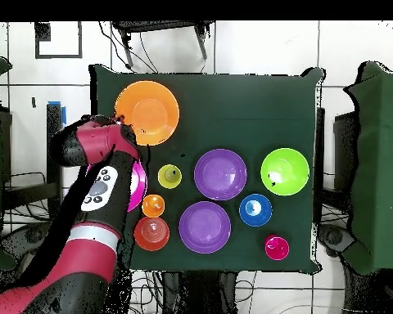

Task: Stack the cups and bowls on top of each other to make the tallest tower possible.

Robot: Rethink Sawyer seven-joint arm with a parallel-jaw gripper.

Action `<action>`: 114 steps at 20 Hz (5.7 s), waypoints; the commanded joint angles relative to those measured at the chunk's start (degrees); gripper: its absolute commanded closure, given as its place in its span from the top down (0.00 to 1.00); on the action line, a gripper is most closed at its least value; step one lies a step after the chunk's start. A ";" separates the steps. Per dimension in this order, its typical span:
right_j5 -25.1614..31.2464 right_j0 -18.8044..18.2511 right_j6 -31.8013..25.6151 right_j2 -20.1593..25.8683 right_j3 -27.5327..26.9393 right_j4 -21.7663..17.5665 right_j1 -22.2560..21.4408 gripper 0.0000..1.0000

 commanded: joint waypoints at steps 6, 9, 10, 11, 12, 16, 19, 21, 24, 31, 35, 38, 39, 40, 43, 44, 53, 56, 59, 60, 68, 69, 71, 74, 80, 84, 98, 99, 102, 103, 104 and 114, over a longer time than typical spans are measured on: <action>0.04 0.23 9.40 4.88 1.09 1.66 1.32 0.00; -1.44 -0.27 8.91 5.87 1.60 1.29 1.03 1.00; -1.44 -0.32 8.80 5.93 1.56 1.26 1.05 1.00; -1.44 -0.37 8.70 5.99 1.53 1.22 1.06 1.00; -0.96 -0.26 8.98 5.73 1.32 1.48 1.22 1.00; 0.26 0.22 9.39 4.81 0.82 1.79 1.33 1.00; 0.22 0.36 9.48 4.65 0.76 1.93 1.45 1.00; 0.13 0.39 9.49 4.63 0.71 1.98 1.51 1.00; 0.49 0.61 9.66 4.37 0.70 2.11 1.40 1.00; 1.81 0.80 9.42 4.18 1.08 2.13 0.36 1.00; 2.23 0.83 9.22 4.21 1.60 2.00 -0.28 1.00; 2.92 0.89 9.13 4.12 1.69 2.01 -0.75 1.00; 3.28 1.01 9.18 3.89 1.53 2.04 -0.80 1.00; 3.40 1.04 9.27 3.94 1.57 2.13 -0.87 1.00; 3.05 1.16 9.56 3.79 1.27 2.24 -0.39 1.00; 2.91 1.07 9.53 3.90 1.25 2.25 -0.30 1.00; 3.62 1.32 9.33 3.38 1.26 2.43 -0.54 1.00; 2.64 1.41 9.51 3.42 1.51 2.58 -0.38 1.00; 2.03 1.76 9.85 2.85 1.39 2.78 -0.06 1.00; 1.98 1.97 9.96 2.48 1.34 2.91 0.05 0.00; 2.88 1.63 9.70 2.87 1.23 3.19 -0.12 0.00; 3.10 1.51 9.24 2.94 1.19 2.99 -0.30 0.00; 3.51 1.32 8.91 3.24 1.57 2.93 -0.89 0.00; 3.97 0.96 8.26 3.63 2.77 2.57 -2.27 0.00; 2.87 0.16 7.57 4.93 3.84 2.24 -3.21 0.00; 0.77 -3.96 4.59 11.47 8.86 1.89 -8.06 0.00; -5.74 -24.98 -0.37 35.27 24.71 -2.40 -19.66 0.00; -5.91 -26.45 -0.65 36.94 25.21 -2.65 -19.82 0.00; -5.25 -29.68 -0.83 40.58 26.21 -2.82 -20.37 0.00; -5.06 -30.38 -0.65 41.46 26.40 -2.85 -20.50 0.00; -4.87 -31.07 -0.46 42.33 26.59 -2.89 -20.63 0.00; -3.00 -37.31 -0.90 50.21 29.36 -3.33 -22.63 0.00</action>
